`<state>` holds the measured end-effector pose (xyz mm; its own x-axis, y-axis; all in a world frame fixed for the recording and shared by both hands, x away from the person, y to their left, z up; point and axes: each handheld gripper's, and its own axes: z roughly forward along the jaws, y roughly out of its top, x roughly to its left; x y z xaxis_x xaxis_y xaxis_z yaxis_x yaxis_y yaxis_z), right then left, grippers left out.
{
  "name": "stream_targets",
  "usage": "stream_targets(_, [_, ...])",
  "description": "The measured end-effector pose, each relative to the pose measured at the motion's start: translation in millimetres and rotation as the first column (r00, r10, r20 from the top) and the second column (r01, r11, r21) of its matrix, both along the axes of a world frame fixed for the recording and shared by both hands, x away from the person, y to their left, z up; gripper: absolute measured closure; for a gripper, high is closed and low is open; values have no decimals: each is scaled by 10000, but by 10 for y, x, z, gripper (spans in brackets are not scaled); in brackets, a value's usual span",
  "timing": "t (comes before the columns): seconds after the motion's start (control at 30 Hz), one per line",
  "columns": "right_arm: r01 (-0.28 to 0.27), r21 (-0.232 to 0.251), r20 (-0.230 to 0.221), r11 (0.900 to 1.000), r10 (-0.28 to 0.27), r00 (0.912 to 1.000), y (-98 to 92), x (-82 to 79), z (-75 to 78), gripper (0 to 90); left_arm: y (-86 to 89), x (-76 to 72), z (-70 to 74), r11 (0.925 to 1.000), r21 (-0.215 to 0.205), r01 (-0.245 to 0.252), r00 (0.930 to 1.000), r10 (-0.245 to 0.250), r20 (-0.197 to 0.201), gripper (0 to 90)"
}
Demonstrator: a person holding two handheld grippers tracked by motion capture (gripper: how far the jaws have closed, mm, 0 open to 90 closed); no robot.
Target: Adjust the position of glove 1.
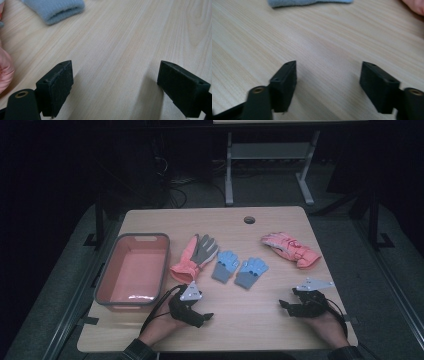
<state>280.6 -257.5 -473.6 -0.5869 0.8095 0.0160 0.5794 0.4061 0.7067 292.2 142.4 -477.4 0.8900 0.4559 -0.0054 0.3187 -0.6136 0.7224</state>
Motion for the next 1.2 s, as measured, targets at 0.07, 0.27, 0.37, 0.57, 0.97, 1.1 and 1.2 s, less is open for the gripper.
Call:
stream_targets(0.07, [-87, 126, -85, 9999, 88, 9999, 35, -4, 38, 453, 3, 1, -4, 10000, -61, 25, 10000, -25, 21, 128])
stream_targets(0.27, [-199, 178, 46, 9996, 198, 9998, 85, 36, 101, 679, 7, 4, -3, 10000, -32, 82, 10000, -82, 31, 127])
stream_targets(0.37, [-308, 459, -175, 9985, 316, 9993, 92, 88, 104, 777, 7, -3, 2, 10000, -6, 20, 10000, -20, 3, 126])
stream_targets(0.57, [-688, 649, -114, 9955, 697, 9975, 199, 192, 148, 898, 39, -12, 5, 9998, 82, 192, 9998, -192, 28, 125])
stream_targets(0.97, [-1265, 783, -220, 9889, 1286, 9915, 470, 388, 176, 888, 49, -15, 1, 10000, -19, 42, 10000, -42, -8, 126])
stream_targets(1.1, [-1306, 791, -422, 9883, 1342, 9900, 543, 451, 165, 892, 51, -17, -2, 10000, -40, 66, 10000, -66, 7, 126])
stream_targets(1.2, [-1342, 860, -320, 9872, 1374, 9900, 595, 476, 199, 897, 54, -24, 0, 10000, -60, 77, 10000, -77, -21, 126])
